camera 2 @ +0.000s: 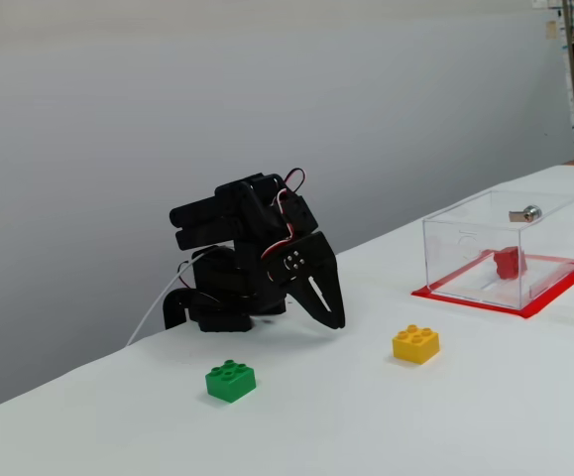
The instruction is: Pick the red lego brick and place it into the transparent box
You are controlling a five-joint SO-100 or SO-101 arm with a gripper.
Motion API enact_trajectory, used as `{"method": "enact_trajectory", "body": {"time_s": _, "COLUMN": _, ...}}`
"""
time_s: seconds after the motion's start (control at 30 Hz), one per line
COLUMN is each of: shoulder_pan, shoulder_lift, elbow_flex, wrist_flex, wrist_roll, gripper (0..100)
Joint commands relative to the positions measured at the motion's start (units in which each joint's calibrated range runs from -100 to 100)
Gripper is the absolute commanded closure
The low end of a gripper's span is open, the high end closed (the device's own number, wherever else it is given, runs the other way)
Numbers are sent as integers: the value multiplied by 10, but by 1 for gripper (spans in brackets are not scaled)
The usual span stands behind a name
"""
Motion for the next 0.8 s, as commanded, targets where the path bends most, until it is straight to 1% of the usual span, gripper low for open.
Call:
{"method": "enact_trajectory", "body": {"time_s": 0.0, "shoulder_pan": 0, "shoulder_lift": -7, "elbow_flex": -11, "wrist_flex": 8, "wrist_roll": 2, "gripper": 99}}
{"method": "enact_trajectory", "body": {"time_s": 0.77, "shoulder_pan": 3, "shoulder_lift": -5, "elbow_flex": -12, "wrist_flex": 8, "wrist_roll": 1, "gripper": 99}}
